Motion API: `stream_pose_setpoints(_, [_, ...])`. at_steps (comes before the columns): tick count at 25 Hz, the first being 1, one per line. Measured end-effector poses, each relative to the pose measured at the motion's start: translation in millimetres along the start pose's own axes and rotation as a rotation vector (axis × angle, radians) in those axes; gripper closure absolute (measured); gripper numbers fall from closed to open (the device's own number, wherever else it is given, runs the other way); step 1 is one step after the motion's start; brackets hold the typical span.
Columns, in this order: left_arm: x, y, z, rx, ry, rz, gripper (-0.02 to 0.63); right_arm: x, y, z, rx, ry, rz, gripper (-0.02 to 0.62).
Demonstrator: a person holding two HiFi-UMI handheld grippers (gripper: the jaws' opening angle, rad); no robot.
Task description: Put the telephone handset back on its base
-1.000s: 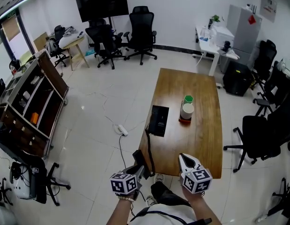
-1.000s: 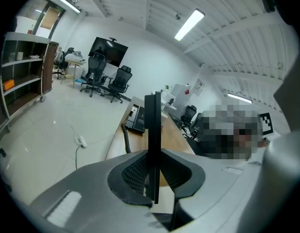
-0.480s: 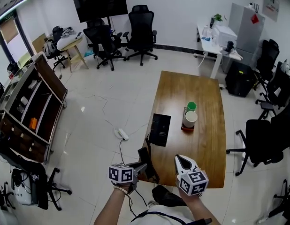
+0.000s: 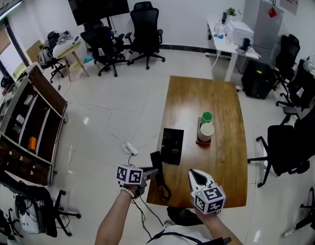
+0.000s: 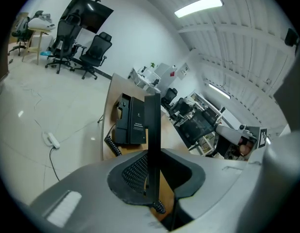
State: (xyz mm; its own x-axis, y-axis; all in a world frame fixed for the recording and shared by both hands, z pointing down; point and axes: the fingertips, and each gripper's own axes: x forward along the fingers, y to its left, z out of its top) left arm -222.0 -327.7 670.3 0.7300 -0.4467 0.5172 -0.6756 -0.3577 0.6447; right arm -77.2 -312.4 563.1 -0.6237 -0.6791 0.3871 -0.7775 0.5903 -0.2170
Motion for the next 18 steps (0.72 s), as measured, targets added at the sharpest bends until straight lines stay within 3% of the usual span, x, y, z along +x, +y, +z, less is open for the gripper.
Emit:
stream_pose_setpoints(12, [45.9, 34.4, 51.1, 0.041, 0.128, -0.11, 0.535, 42.0, -22.0, 17.2, -0.002, 0.0, -0.025, 0.594])
stream_pose_setpoints(18, [68.6, 59.9, 71.7, 0.033, 0.17, -0.136, 0.535, 54.4, -30.6, 7.0, 0.01, 0.022, -0.039, 0.594])
